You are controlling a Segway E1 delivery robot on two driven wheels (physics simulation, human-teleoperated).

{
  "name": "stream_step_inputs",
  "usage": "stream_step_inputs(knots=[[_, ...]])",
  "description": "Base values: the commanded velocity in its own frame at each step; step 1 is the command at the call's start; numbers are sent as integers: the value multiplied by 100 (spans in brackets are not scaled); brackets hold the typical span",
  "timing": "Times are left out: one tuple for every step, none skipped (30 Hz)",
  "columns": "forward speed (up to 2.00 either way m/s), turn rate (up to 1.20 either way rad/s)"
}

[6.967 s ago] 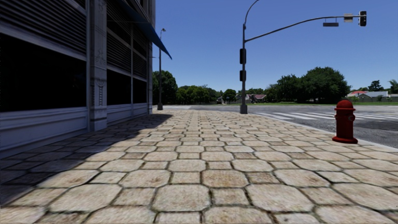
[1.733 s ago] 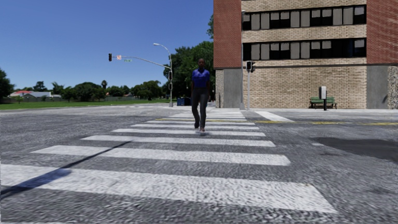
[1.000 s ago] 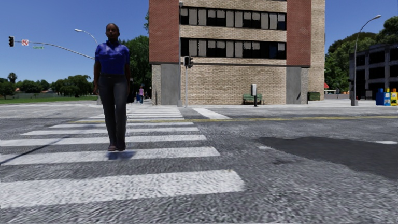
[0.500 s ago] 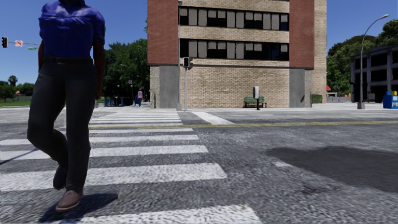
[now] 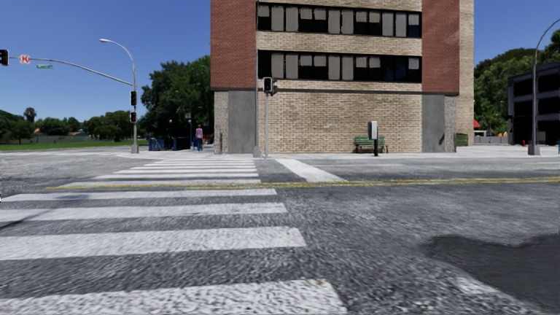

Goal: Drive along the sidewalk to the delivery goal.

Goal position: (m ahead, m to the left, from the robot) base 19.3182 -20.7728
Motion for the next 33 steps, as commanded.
stream_step_inputs(knots=[[200,44],[200,44],[200,44],[200,44],[200,44],[200,44],[200,53],[200,57],[200,58],[200,58],[200,57],[200,55],[200,55],[200,55],[200,55],[200,55],[200,53],[200,53],[200,51],[200,49],[200,48],[200,48],[200,0],[200,0],[200,0],[200,0],[200,0],[200,0],[200,0],[200,0],[200,0],[200,0],[200,0]])
